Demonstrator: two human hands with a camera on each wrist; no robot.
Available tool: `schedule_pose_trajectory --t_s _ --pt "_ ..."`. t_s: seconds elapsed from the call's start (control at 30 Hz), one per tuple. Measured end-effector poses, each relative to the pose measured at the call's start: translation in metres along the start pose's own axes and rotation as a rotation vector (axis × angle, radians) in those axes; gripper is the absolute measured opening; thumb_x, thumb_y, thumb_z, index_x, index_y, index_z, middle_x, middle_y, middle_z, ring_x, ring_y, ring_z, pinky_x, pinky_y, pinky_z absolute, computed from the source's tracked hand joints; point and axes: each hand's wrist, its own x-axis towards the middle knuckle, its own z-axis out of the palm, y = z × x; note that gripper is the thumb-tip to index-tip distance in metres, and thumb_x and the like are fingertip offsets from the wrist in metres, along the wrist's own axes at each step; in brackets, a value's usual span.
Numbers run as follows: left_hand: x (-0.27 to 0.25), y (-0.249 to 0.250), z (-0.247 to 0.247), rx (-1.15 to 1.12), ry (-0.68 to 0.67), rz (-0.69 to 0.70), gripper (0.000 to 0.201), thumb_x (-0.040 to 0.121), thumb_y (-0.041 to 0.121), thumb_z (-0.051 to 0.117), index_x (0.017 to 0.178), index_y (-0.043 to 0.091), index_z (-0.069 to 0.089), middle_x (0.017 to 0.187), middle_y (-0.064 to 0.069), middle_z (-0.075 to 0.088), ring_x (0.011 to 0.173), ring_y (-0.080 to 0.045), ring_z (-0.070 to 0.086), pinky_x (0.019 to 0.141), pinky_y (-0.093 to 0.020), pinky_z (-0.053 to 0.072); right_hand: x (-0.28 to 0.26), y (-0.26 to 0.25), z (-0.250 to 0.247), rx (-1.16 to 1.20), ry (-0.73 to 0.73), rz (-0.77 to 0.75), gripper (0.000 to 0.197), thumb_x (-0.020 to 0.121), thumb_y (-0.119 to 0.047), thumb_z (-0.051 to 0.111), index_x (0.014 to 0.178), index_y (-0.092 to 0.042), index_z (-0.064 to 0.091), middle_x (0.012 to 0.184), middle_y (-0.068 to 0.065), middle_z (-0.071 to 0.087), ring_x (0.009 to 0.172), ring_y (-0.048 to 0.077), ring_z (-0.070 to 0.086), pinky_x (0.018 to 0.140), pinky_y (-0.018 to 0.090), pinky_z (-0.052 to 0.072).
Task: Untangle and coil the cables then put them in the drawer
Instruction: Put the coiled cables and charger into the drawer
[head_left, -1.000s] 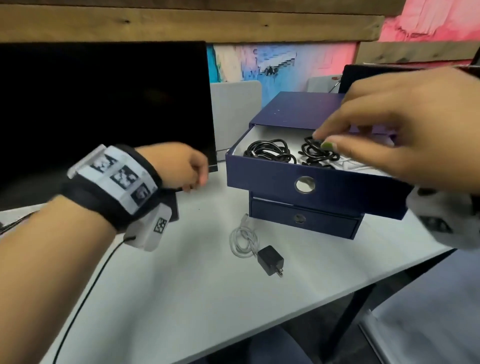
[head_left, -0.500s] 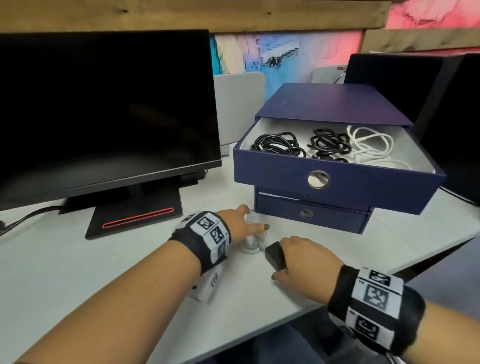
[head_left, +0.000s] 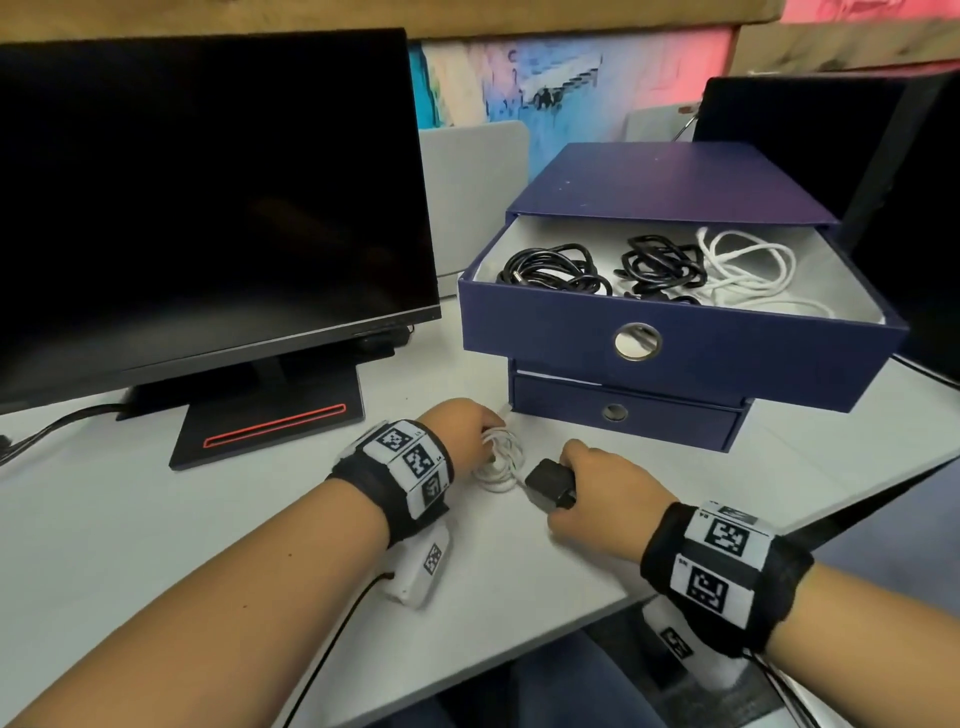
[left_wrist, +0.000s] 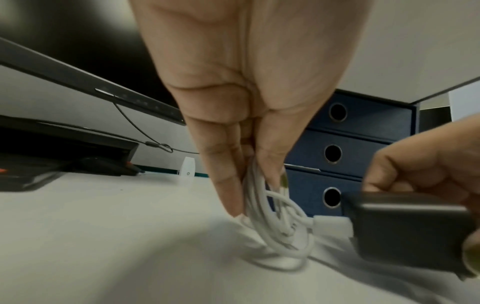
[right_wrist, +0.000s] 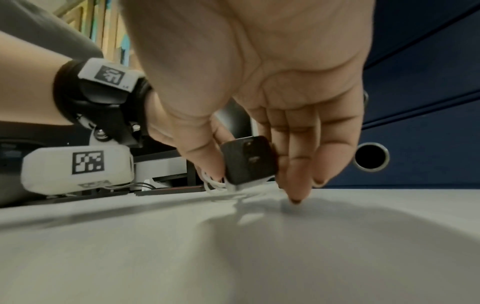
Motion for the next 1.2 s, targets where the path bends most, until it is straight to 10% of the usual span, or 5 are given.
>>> schedule_pose_trajectory --t_s 0.37,0.53,0.77,1.07,1.2 --pt "-0.066 -0.009 -0.021 -0.177 0.143 0.122 0.042 0.083 0.003 0.067 0.115 0.030 0.064 0.091 0.009 0.063 0.085 -0.010 0.059 0.064 -0.004 0.038 -0.024 -0.017 -0.014 0.118 -0.049 -0.171 0.081 0.080 -0.023 0.062 0.147 -0.033 0.018 0.125 -0.002 0.042 0.096 0.014 0.049 0.079 0.022 0.041" --pt "-0.121 -0.001 -0.044 -0.009 0.202 0.237 0.037 0.089 0.014 0.063 0.115 0.040 0.063 0.104 0.013 0.063 0.095 -0.007 0.057 0.085 -0.025 0.047 -0.059 -0.034 -0.023 0.106 -0.023 -0.343 0.076 0.082 -0.026 0.060 0.140 -0.050 0.017 0.103 -0.008 0.042 0.083 0.011 0.052 0.063 0.018 0.041" --pt "-0.185 -0.005 -0.091 -0.173 0.365 0.497 0.051 0.076 0.006 0.076 0.115 0.037 0.068 0.136 0.029 0.043 0.112 0.012 0.049 0.084 -0.006 0.046 -0.111 -0.054 -0.078 0.109 0.109 -0.515 0.071 0.084 -0.026 0.060 0.136 -0.058 0.025 0.106 -0.020 0.038 0.090 0.004 0.049 0.077 0.018 0.043" --pt "-0.162 0.039 -0.166 -0.486 0.652 0.739 0.080 0.074 -0.012 0.070 0.132 0.031 0.035 0.116 0.002 0.061 0.102 -0.009 0.065 0.079 -0.028 0.057 -0.121 -0.057 -0.215 0.013 0.427 -0.377 0.071 0.054 -0.053 0.072 0.116 -0.064 0.040 0.100 -0.034 0.052 0.078 -0.005 0.053 0.072 0.024 0.045" --pt "-0.119 0.048 -0.190 -0.312 0.727 0.664 0.060 0.073 -0.004 0.075 0.121 0.024 0.052 0.107 0.015 0.063 0.100 0.006 0.059 0.078 -0.019 0.055 -0.098 -0.048 -0.256 -0.127 0.413 -0.284 0.048 0.057 -0.053 0.075 0.101 -0.050 0.058 0.081 -0.037 0.059 0.066 -0.004 0.056 0.065 0.025 0.042"
